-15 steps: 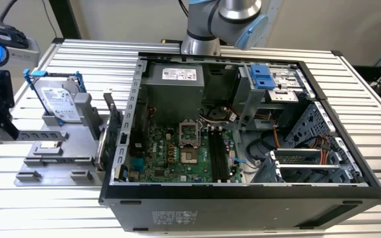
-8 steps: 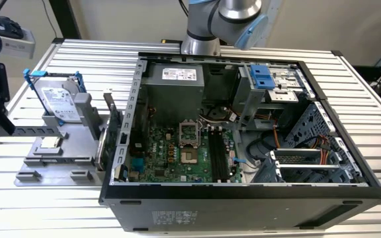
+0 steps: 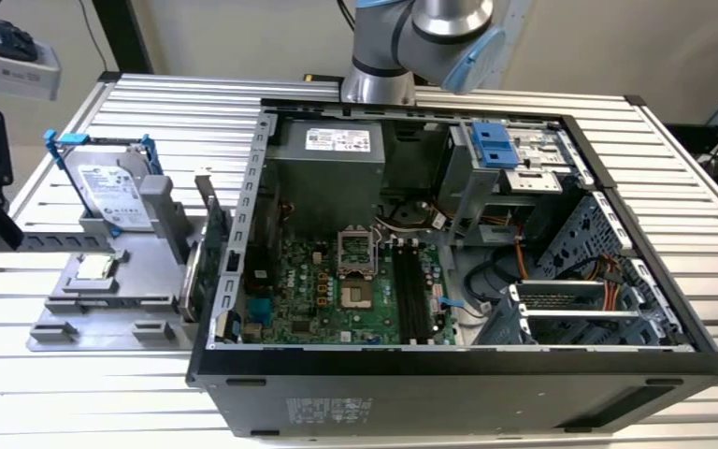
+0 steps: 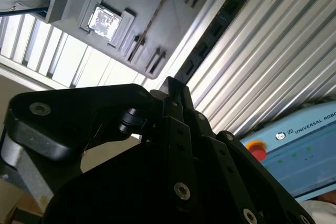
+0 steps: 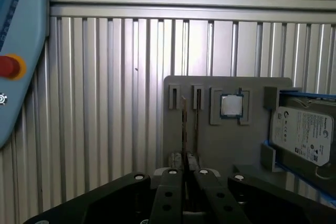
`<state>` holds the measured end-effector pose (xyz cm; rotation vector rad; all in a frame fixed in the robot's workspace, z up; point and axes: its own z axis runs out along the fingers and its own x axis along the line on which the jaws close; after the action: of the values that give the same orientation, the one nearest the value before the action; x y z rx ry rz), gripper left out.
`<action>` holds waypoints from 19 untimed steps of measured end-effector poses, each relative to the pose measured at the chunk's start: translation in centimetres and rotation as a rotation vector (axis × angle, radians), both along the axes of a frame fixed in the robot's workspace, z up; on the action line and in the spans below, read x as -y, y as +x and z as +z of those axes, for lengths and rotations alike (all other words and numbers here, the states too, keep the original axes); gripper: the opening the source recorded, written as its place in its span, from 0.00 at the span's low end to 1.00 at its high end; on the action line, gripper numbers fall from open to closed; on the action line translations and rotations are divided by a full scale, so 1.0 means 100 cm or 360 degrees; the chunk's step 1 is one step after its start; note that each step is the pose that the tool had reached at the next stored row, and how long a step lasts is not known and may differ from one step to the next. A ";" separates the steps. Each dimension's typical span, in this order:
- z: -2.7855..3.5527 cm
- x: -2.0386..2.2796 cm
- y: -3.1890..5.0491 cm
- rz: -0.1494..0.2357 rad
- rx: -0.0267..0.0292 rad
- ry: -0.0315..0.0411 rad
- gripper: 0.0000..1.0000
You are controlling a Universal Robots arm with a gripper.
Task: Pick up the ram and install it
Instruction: 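Pick up the ram and move it above insertion slot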
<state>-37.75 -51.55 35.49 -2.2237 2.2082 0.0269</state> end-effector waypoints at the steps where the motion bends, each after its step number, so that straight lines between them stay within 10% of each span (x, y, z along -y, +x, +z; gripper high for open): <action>1: 0.0012 0.0000 0.0000 0.0000 -0.00002 0.0000 0.00; 19: 0.0228 -0.0001 0.0000 0.0000 -0.00018 0.0000 0.00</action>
<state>-37.75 -51.55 37.77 -2.2243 2.2086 0.0283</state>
